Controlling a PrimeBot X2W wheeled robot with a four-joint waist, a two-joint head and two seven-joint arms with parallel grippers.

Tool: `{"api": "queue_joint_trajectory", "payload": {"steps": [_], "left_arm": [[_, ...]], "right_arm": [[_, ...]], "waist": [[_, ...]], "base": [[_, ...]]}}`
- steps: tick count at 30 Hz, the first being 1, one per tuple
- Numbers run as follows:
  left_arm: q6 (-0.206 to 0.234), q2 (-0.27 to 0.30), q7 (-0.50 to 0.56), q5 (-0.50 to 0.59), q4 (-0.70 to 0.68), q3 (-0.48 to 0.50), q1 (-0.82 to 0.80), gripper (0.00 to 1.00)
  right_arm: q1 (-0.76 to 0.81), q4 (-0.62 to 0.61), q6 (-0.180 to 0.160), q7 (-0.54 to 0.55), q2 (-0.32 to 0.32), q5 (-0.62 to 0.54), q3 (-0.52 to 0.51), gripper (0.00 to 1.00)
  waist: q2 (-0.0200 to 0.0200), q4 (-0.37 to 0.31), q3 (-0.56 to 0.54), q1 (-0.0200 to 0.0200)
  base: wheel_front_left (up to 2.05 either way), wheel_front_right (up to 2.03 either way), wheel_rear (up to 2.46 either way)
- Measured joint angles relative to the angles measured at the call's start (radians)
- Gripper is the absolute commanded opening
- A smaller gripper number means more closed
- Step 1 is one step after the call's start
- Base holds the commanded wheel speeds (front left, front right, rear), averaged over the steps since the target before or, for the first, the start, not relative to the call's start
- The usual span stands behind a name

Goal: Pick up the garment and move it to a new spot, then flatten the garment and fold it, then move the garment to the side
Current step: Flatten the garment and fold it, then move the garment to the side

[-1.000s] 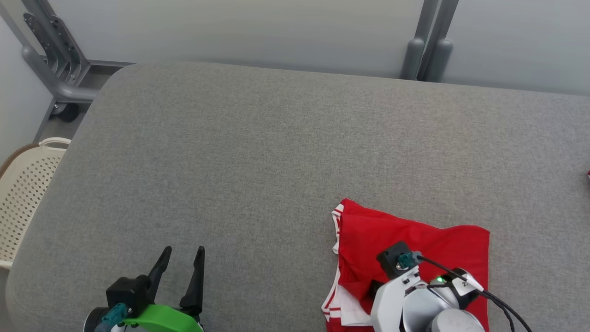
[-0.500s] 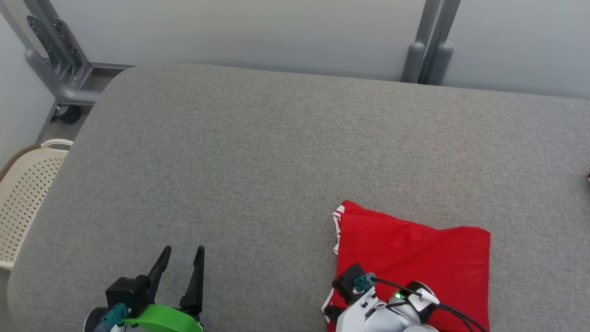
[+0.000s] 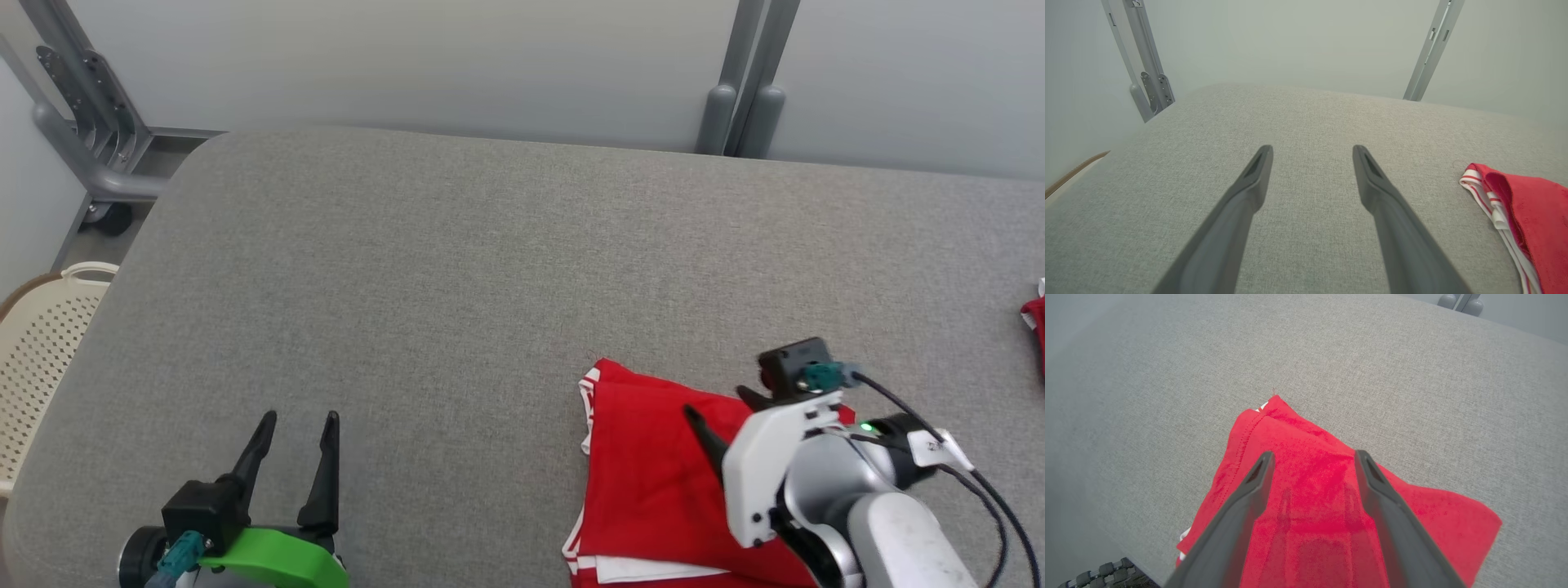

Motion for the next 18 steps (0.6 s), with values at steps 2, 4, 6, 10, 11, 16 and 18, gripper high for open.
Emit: {"api": "queue_joint_trajectory", "payload": {"steps": [2, 4, 6, 10, 11, 16, 18], "left_arm": [[0.006, -0.001, 0.000, 0.014, -0.030, 0.018, 0.000, 1.00], [0.007, -0.006, 0.000, 0.030, -0.051, 0.031, 0.005, 1.00], [0.010, -0.012, 0.000, 0.043, -0.066, 0.043, 0.013, 1.00], [0.016, -0.021, -0.002, 0.066, -0.101, 0.075, 0.023, 1.00], [0.016, -0.023, -0.002, 0.070, -0.104, 0.078, 0.031, 1.00], [0.009, -0.030, -0.002, 0.083, -0.111, 0.087, 0.043, 1.00], [0.006, -0.034, -0.002, 0.086, -0.113, 0.093, 0.043, 1.00]], "right_arm": [[0.036, -0.044, 0.000, 0.023, 0.002, -0.021, -0.072, 1.00], [0.076, -0.078, 0.000, 0.042, 0.003, -0.036, -0.129, 1.00], [0.114, -0.106, 0.000, 0.052, 0.005, -0.045, -0.175, 1.00], [0.175, -0.134, 0.000, 0.056, 0.005, -0.034, -0.231, 1.00], [0.187, -0.137, 0.000, 0.057, 0.006, -0.031, -0.242, 1.00], [0.209, -0.121, 0.000, 0.044, 0.006, -0.030, -0.289, 1.00], [0.209, -0.099, 0.000, 0.034, 0.006, -0.027, -0.300, 1.00]], "waist": [[0.0000, -0.005, -0.001, 0.0000], [0.0000, -0.010, -0.002, 0.0000], [0.0000, -0.015, -0.001, 0.0000], [0.0000, -0.029, 0.002, 0.0000], [0.0000, -0.033, 0.004, 0.0000], [0.0000, -0.050, 0.019, 0.0000], [0.0000, -0.055, 0.027, 0.0000]], "base": [[0.00, 0.00, 0.00], [0.00, 0.00, 0.00], [0.00, 0.00, 0.00], [0.00, 0.00, 0.00], [0.00, 0.00, 0.00], [0.00, 0.00, 0.00], [0.00, 0.00, 0.00]]}}
